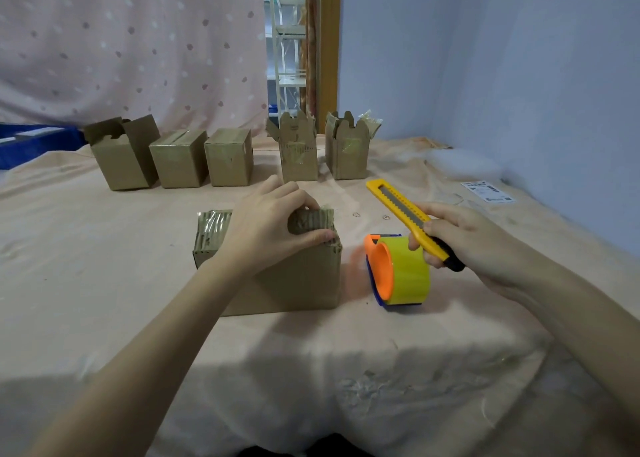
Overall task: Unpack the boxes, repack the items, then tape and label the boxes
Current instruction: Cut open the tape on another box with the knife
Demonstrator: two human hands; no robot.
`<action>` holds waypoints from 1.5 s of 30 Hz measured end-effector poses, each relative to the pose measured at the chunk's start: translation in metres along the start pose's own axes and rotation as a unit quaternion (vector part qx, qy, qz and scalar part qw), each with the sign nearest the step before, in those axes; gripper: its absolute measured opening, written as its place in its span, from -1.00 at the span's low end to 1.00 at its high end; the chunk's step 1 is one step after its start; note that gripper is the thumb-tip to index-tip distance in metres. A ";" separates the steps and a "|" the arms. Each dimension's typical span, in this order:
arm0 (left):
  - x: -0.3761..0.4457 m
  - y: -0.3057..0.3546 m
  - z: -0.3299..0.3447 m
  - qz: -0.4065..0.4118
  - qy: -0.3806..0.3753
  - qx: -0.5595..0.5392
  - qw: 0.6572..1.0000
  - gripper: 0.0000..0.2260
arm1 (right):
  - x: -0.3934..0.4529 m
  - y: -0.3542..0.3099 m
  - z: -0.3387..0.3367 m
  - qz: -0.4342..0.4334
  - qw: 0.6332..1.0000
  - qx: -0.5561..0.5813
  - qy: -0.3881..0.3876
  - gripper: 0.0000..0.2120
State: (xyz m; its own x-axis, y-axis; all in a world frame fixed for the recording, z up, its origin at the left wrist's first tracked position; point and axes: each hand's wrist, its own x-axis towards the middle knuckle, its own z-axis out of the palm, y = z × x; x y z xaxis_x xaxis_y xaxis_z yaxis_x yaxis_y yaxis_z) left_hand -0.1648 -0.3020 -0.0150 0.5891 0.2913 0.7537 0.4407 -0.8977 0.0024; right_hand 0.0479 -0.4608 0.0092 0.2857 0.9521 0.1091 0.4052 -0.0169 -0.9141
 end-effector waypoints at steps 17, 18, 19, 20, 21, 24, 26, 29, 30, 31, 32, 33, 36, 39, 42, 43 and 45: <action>0.008 0.005 0.014 -0.027 0.002 -0.030 0.999 -0.57 | 0.020 0.084 -0.034 0.084 0.968 -0.054 0.231 -0.74; 0.009 0.006 0.016 -0.026 0.000 -0.027 0.999 -0.57 | 0.021 0.091 -0.035 0.090 0.963 -0.093 0.238 -0.77; 0.010 0.007 0.018 -0.023 -0.002 -0.021 1.000 -0.57 | 0.021 0.097 -0.036 0.098 0.955 -0.135 0.245 -0.79; 0.012 0.009 0.019 -0.021 -0.005 -0.016 1.000 -0.57 | 0.020 0.101 -0.036 0.106 0.946 -0.175 0.250 -0.81; 0.013 0.009 0.020 -0.022 -0.009 -0.013 1.000 -0.56 | 0.020 0.105 -0.036 0.116 0.938 -0.213 0.249 -0.81; 0.014 0.009 0.020 -0.029 -0.022 -0.007 0.999 -0.53 | 0.018 0.118 -0.032 0.138 0.914 -0.303 0.230 -0.72; 0.013 0.010 0.020 -0.034 -0.028 0.000 0.999 -0.52 | 0.018 0.122 -0.025 0.146 0.900 -0.347 0.220 -0.72; 0.010 0.011 0.019 -0.034 -0.035 0.021 0.999 -0.55 | 0.019 0.126 -0.016 0.162 0.876 -0.406 0.203 -0.69; 0.009 0.013 0.019 -0.028 -0.037 0.033 0.998 -0.54 | 0.018 0.128 -0.013 0.164 0.869 -0.424 0.195 -0.68; 0.009 0.014 0.019 -0.022 -0.040 0.045 0.998 -0.53 | 0.018 0.128 -0.011 0.165 0.864 -0.437 0.189 -0.67; 0.008 0.015 0.019 -0.018 -0.043 0.054 0.997 -0.52 | 0.017 0.130 -0.009 0.164 0.860 -0.446 0.187 -0.66; 0.007 0.015 0.019 -0.015 -0.047 0.060 0.997 -0.53 | 0.016 0.130 -0.008 0.161 0.857 -0.453 0.187 -0.65; 0.007 0.016 0.017 -0.016 -0.057 0.067 0.996 -0.54 | 0.013 0.128 -0.005 0.153 0.852 -0.464 0.186 -0.64; 0.005 0.018 0.016 -0.048 -0.077 0.055 0.994 -0.50 | 0.013 0.123 -0.006 0.159 0.852 -0.467 0.177 -0.60; 0.000 0.022 0.012 -0.070 -0.093 0.050 0.992 -0.43 | 0.011 0.117 -0.006 0.149 0.841 -0.487 0.183 -0.59; -0.001 0.022 0.009 -0.072 -0.100 0.051 0.991 -0.41 | 0.010 0.114 -0.006 0.141 0.839 -0.490 0.192 -0.59; -0.005 0.019 0.003 -0.078 -0.113 0.056 0.989 -0.37 | 0.010 0.103 -0.005 0.112 0.838 -0.489 0.213 -0.58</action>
State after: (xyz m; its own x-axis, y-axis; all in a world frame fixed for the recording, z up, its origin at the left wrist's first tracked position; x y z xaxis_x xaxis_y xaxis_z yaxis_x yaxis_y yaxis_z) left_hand -0.1574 -0.3200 -0.0203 0.6388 0.5019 0.5831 0.6030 -0.7973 0.0256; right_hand 0.0968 -0.4543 -0.0821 0.6493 0.6996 0.2983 0.7589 -0.6214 -0.1947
